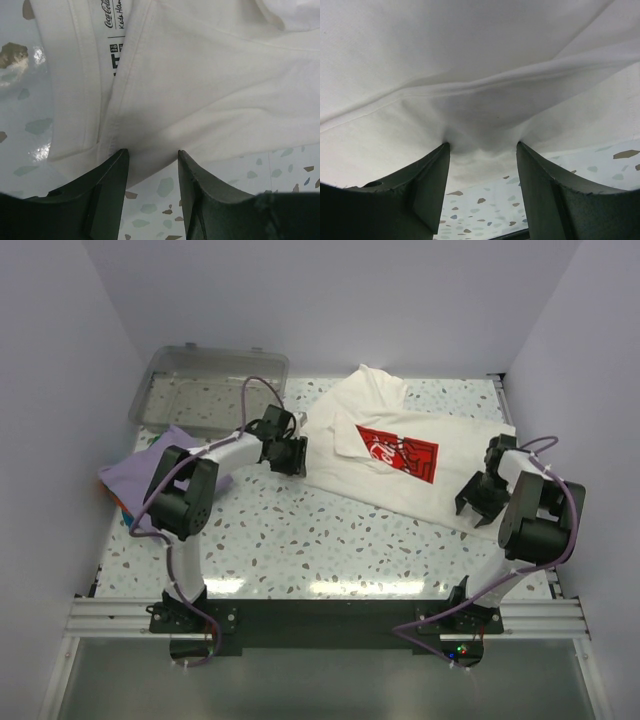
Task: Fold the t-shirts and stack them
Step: Fold the tshirt
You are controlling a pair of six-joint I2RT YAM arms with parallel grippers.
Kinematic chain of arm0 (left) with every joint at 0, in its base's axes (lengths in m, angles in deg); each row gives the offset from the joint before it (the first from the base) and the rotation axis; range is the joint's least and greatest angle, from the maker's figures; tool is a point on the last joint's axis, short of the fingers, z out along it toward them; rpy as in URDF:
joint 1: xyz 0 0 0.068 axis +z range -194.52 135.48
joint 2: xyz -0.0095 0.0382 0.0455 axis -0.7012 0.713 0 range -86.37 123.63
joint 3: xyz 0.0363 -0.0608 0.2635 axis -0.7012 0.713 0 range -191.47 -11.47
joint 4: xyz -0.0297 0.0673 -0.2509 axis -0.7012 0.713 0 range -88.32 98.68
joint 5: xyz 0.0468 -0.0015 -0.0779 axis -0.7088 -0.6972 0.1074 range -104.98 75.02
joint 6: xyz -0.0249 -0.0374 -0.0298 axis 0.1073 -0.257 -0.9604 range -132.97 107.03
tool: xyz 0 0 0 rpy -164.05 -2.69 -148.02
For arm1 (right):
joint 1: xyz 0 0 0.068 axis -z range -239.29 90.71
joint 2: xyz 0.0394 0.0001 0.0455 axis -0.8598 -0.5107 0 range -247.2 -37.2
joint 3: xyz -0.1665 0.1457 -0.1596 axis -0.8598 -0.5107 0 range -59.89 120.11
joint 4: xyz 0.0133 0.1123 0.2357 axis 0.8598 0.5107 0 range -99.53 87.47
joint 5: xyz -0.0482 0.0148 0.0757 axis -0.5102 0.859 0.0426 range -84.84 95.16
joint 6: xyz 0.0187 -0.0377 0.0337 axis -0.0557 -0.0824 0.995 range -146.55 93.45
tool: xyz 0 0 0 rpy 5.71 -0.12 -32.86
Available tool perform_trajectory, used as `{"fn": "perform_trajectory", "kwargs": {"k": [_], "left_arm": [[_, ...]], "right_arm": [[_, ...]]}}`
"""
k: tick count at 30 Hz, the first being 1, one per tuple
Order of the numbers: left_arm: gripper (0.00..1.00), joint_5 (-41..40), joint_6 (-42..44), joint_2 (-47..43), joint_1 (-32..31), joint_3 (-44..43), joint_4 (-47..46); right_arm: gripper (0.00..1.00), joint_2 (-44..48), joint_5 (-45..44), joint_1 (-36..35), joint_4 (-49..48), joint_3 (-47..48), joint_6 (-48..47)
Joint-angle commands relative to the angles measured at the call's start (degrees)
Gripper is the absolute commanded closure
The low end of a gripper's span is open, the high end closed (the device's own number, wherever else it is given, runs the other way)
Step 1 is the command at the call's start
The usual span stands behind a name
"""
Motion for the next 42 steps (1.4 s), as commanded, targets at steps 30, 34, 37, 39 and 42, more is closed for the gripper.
{"fn": "perform_trajectory", "kwargs": {"k": [30, 34, 37, 39, 42], "left_arm": [[0.46, 1.61, -13.02, -29.03, -1.7, 26.3, 10.25], [0.46, 1.96, -12.49, -26.84, -3.02, 17.6, 11.13], [0.45, 2.92, -12.84, -23.33, -4.07, 11.53, 10.17], [0.44, 4.24, -12.93, -21.13, -4.51, 9.15, 8.24], [0.44, 6.17, -12.93, -15.59, -4.51, 5.72, 7.27]], "right_arm": [[0.39, 14.98, 1.96, 0.03, 14.88, -5.71, 4.18], [0.39, 15.42, 2.14, -0.05, 15.06, -2.81, 3.3], [0.39, 15.42, 2.49, 0.03, 14.09, -1.22, 2.95], [0.39, 14.99, 3.62, -0.05, 13.3, -0.87, 3.21], [0.39, 14.19, 5.03, -0.05, 11.63, -0.95, 3.82]]}}
